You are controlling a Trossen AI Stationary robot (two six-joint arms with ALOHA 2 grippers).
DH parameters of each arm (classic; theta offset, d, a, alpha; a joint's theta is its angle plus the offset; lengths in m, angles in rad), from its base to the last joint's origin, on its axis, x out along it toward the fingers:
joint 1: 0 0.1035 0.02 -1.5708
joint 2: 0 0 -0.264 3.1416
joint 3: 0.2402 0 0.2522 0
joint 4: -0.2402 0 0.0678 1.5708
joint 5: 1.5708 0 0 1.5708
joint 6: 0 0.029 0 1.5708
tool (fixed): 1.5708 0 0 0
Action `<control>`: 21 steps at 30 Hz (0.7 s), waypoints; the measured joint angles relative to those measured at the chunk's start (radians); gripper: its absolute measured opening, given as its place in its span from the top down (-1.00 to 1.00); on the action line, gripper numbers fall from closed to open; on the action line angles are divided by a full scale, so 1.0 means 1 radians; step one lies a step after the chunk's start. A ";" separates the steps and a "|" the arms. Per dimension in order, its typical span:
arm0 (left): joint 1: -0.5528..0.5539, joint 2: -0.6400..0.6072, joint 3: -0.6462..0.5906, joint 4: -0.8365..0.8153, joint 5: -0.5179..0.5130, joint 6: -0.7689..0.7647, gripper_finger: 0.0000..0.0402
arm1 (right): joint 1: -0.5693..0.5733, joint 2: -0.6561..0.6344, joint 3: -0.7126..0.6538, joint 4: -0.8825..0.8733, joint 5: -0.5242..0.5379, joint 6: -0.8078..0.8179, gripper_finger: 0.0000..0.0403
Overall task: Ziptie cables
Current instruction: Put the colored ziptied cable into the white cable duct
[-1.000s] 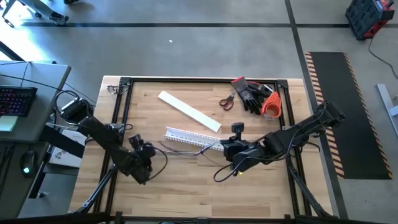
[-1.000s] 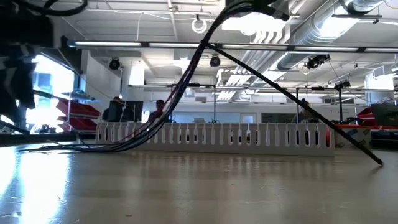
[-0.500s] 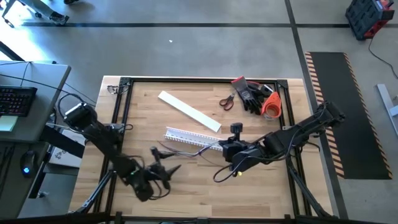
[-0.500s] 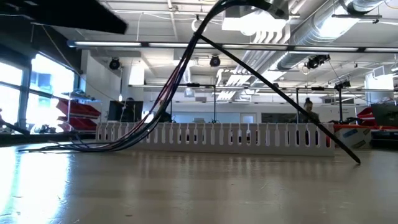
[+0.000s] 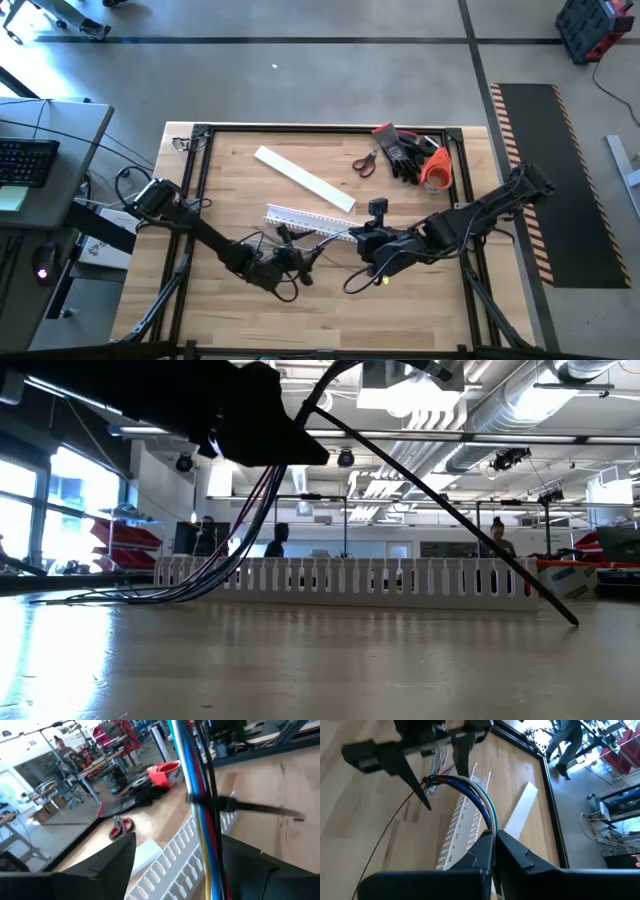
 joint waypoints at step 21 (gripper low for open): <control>0.004 0.050 0.000 -0.251 -0.086 -0.205 0.43 | 0.243 -0.006 0.180 -0.168 0.165 0.098 1.00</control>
